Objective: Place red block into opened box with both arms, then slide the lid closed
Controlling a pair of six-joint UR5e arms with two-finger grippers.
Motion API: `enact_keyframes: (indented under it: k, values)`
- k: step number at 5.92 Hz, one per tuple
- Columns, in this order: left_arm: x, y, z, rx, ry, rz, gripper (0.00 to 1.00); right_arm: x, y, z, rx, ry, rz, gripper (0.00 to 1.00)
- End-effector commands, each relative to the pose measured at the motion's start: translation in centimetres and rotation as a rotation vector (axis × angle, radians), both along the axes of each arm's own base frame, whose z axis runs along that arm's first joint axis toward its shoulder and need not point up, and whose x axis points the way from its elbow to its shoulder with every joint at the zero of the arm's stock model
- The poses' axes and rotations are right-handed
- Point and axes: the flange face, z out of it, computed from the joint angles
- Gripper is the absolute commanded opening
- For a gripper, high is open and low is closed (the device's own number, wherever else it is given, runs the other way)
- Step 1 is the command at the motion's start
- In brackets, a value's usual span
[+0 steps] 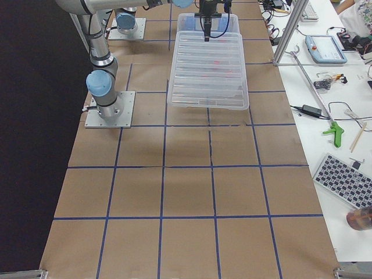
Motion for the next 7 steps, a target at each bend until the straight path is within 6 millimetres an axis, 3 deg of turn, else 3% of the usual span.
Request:
enact_keyframes:
  k: [1,2,4,6,7]
  values:
    - [-0.5,-0.1,2.4,-0.027,-0.014,-0.013,0.02,0.0,-0.1,-0.3,0.005,0.0,0.003,1.0]
    - [-0.7,0.4,4.8,-0.042,-0.019,-0.016,0.02,-0.1,-0.2,-0.4,0.007,0.001,0.003,1.0]
    - [-1.1,1.8,12.9,0.021,-0.003,-0.012,0.02,-0.1,-0.1,-0.6,0.01,0.001,0.001,1.0]
    - [-4.2,2.8,20.3,0.032,0.001,-0.03,0.02,-0.1,-0.1,-0.6,0.01,0.001,0.003,1.0]
    - [-5.5,2.9,20.3,0.055,0.007,-0.038,0.02,-0.1,0.0,-0.5,0.01,0.001,0.003,1.0]
